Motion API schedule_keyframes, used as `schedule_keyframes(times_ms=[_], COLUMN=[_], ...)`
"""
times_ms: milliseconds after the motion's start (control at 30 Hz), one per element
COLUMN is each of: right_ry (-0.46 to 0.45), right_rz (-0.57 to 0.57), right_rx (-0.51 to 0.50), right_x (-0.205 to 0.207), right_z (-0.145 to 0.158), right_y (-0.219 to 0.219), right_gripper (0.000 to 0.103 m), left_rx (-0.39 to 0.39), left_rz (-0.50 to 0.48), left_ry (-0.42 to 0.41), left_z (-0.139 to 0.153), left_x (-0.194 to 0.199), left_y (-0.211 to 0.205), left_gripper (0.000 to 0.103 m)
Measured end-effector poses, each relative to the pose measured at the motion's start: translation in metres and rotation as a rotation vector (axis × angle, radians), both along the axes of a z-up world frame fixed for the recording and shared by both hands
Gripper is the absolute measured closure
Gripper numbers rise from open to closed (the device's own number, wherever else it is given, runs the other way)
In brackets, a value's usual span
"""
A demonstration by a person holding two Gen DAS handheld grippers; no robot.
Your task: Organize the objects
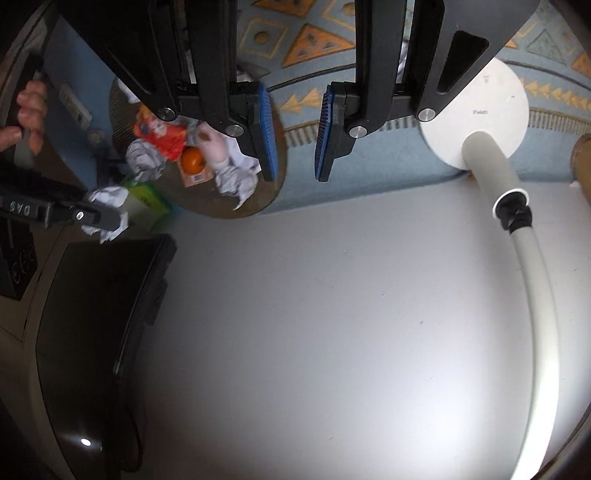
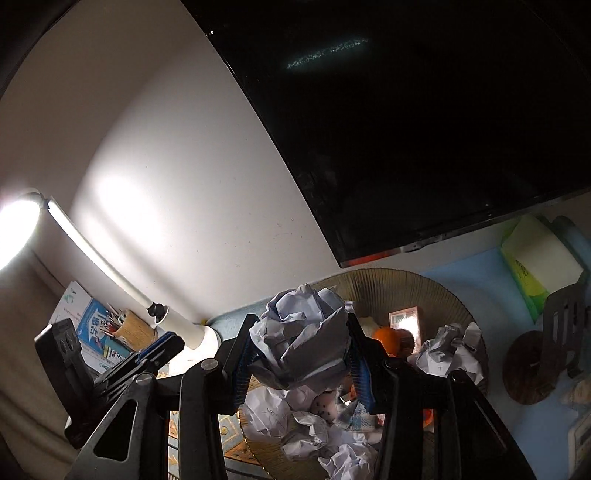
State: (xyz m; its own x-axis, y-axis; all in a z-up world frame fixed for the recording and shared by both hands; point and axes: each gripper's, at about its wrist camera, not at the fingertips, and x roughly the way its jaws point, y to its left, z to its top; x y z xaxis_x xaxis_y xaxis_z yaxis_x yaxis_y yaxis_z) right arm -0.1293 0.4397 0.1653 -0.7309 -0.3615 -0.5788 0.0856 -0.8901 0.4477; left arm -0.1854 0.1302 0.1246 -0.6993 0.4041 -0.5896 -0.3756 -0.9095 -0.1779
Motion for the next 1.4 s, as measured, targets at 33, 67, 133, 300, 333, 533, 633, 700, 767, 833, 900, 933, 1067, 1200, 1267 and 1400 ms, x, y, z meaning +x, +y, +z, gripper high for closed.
schedule_keyframes(times_ms=[33, 67, 133, 300, 333, 533, 633, 700, 767, 833, 900, 933, 1067, 1200, 1267, 1400], right_ry=[-0.003, -0.008, -0.014, -0.027, -0.032, -0.053, -0.058, -0.058, -0.062, -0.071, -0.074, -0.072, -0.048, 0.031, 0.063, 0.064], right_rz=[0.007, 0.016, 0.042, 0.091, 0.100, 0.093, 0.090, 0.086, 0.080, 0.070, 0.067, 0.066, 0.044, 0.006, -0.013, -0.046], right_rx=[-0.016, -0.035, -0.066, -0.054, -0.058, -0.047, -0.040, -0.042, -0.052, -0.065, -0.077, -0.079, -0.122, -0.095, -0.076, -0.053], right_x=[-0.001, -0.003, -0.005, -0.006, -0.005, -0.001, 0.001, 0.001, 0.001, 0.001, 0.003, 0.004, 0.007, 0.011, 0.014, 0.009], right_z=[-0.004, -0.008, -0.015, -0.023, -0.025, -0.030, -0.031, -0.032, -0.033, -0.037, -0.039, -0.039, -0.028, 0.010, 0.025, 0.033], right_y=[-0.002, -0.005, -0.014, -0.041, -0.043, -0.038, -0.032, -0.030, -0.027, -0.025, -0.025, -0.025, -0.012, 0.005, 0.013, 0.026], right_gripper=[0.059, 0.059, 0.059, 0.058, 0.058, 0.058, 0.058, 0.058, 0.058, 0.058, 0.058, 0.058, 0.058, 0.058, 0.058, 0.058], left_rx=[-0.045, -0.080, -0.111, -0.068, -0.091, -0.188, -0.120, -0.091, -0.110, -0.143, -0.123, -0.091, 0.060, 0.104, 0.108, 0.090], left_rz=[0.011, 0.018, 0.031, -0.006, -0.018, 0.071, 0.158, 0.179, 0.187, 0.164, 0.136, 0.135, 0.113, -0.009, -0.072, -0.145], left_ry=[-0.030, -0.067, -0.175, -0.159, -0.151, -0.121, -0.131, -0.136, -0.128, -0.116, -0.101, -0.104, -0.084, 0.019, 0.060, 0.058], left_z=[-0.016, -0.032, -0.067, -0.087, -0.085, -0.094, -0.099, -0.098, -0.096, -0.097, -0.096, -0.094, -0.056, 0.016, 0.042, 0.049], left_x=[-0.002, -0.005, -0.013, -0.009, -0.007, -0.006, -0.017, -0.023, -0.025, -0.021, -0.008, -0.003, 0.005, -0.001, -0.008, -0.029], left_y=[-0.010, -0.019, -0.036, -0.039, -0.031, -0.025, -0.049, -0.057, -0.056, -0.050, -0.053, -0.057, -0.065, -0.031, 0.000, 0.053], left_gripper=[0.068, 0.063, 0.061, 0.017, 0.009, 0.011, 0.012, 0.033, 0.050, 0.052, 0.052, 0.052, 0.052, 0.051, 0.051, 0.051])
